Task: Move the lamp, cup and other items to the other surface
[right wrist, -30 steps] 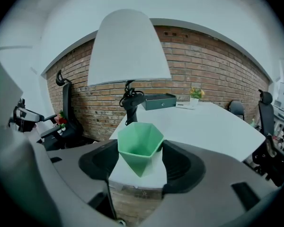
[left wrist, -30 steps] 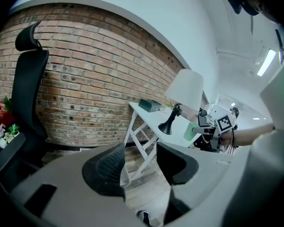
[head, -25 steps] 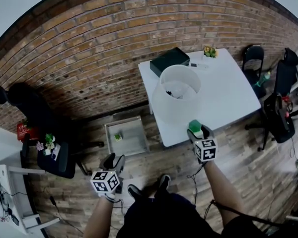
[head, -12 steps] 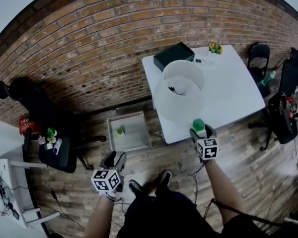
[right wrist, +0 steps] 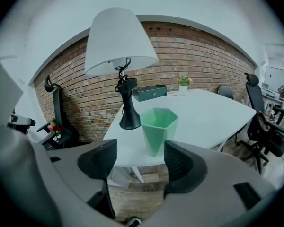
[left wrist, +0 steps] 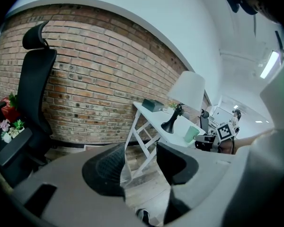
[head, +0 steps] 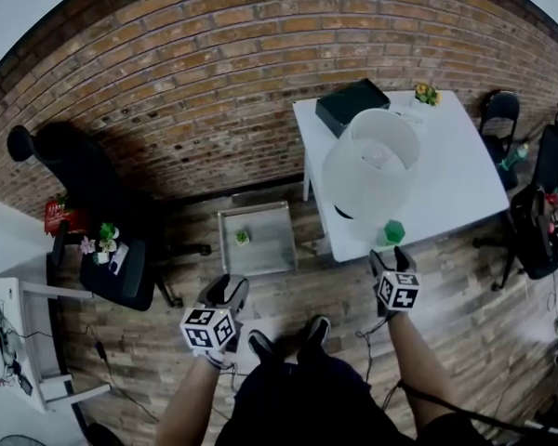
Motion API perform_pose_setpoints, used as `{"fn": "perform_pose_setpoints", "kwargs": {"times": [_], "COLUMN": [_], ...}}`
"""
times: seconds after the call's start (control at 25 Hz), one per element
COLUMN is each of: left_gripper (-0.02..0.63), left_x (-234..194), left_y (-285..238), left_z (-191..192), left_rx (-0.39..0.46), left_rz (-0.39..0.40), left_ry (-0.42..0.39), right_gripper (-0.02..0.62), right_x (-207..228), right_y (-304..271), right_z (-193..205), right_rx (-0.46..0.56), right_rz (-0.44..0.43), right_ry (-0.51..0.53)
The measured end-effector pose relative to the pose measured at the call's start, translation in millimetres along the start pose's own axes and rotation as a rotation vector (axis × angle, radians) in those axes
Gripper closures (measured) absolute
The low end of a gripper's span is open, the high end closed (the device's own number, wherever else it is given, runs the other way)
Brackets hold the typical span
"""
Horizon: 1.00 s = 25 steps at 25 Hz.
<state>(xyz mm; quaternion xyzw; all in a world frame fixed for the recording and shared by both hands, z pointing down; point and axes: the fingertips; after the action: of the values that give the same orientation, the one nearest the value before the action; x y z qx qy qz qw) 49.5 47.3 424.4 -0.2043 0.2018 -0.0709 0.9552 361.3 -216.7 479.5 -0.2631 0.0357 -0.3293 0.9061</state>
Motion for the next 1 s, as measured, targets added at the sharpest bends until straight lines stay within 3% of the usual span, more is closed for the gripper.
{"fn": "perform_pose_setpoints", "kwargs": {"times": [0.44, 1.0], "left_gripper": [0.402, 0.402], "left_x": [-75.4, -171.1], "left_y": [56.0, 126.8], "left_z": [-4.0, -9.4], "left_rx": [0.011, 0.04], "left_rz": [-0.001, 0.001], "left_ry": [0.012, -0.022], "right_gripper": [0.292, 0.302], "right_x": [-64.5, -273.2], "right_y": [7.9, -31.7], "right_z": [8.2, 12.0], "right_rx": [-0.003, -0.025], "right_rz": [0.05, -0.151], "right_ry": [-0.009, 0.137]}}
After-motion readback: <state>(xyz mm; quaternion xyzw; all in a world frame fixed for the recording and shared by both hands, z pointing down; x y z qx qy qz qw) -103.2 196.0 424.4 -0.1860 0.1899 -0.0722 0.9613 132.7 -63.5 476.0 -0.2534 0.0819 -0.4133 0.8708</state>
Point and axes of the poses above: the fingertips, and each gripper's own axes: y backward along the fingers, x to its right, z out of its underside, and after that the axes turned 7 degrees about x, right-handed
